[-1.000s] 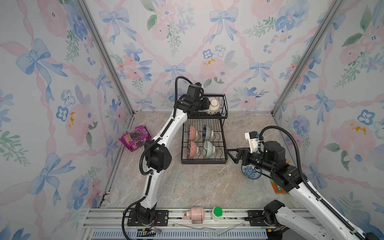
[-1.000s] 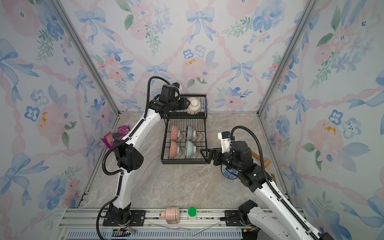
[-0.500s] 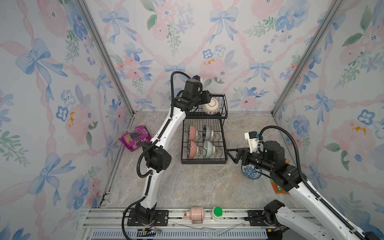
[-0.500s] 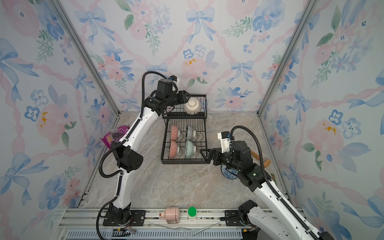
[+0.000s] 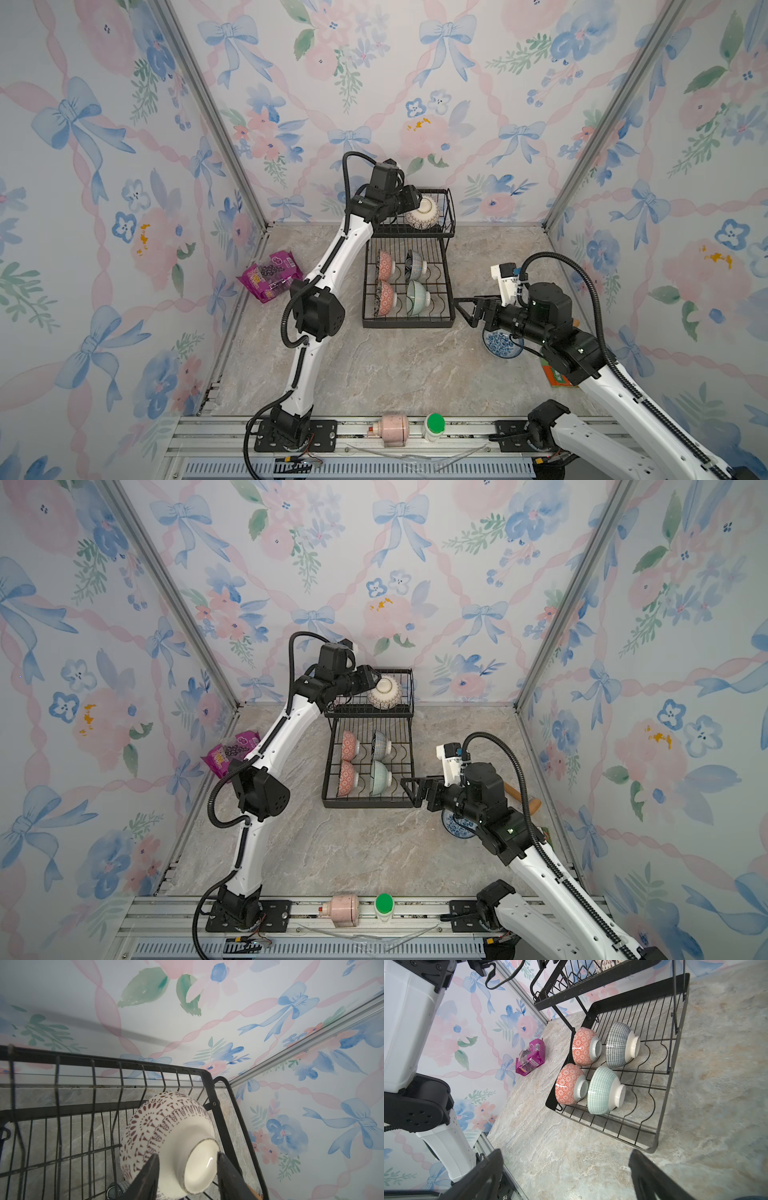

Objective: Load bowls into a dish rack
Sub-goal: Move the bowl to the dish rack.

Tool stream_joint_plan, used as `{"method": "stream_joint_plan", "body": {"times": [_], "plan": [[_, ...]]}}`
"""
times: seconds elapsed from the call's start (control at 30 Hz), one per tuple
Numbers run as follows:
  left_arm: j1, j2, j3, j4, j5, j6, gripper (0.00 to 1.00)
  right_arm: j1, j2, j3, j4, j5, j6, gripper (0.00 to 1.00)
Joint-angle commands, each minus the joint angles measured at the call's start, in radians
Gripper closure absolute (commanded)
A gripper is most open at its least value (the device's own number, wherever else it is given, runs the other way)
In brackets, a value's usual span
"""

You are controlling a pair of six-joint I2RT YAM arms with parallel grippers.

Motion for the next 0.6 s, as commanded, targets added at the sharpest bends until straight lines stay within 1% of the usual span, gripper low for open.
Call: {"method": "stream_joint_plan", "body": {"times": [0.0, 0.1, 0.37, 0.5, 0.57], "plan": [[0.007, 0.029, 0.004, 0.005, 0.025, -0.033, 0.51, 0.013, -0.015, -0.006, 0.003, 0.010, 0.002, 0.04], [0.013, 0.041, 0.004, 0.011, 0.048, -0.061, 0.50, 0.013, -0.016, -0.006, 0.003, 0.010, 0.002, 0.04], [0.011, 0.046, 0.004, 0.030, 0.077, -0.069, 0.49, 0.013, -0.010, -0.013, 0.010, 0.010, 0.005, 0.04], [0.012, 0.064, 0.004, 0.053, 0.147, -0.100, 0.48, 0.013, -0.003, -0.011, 0.017, 0.003, 0.008, 0.04], [0.006, 0.065, 0.004, 0.067, 0.153, -0.096, 0.48, 0.013, -0.007, -0.014, 0.018, 0.007, 0.008, 0.04]]}}
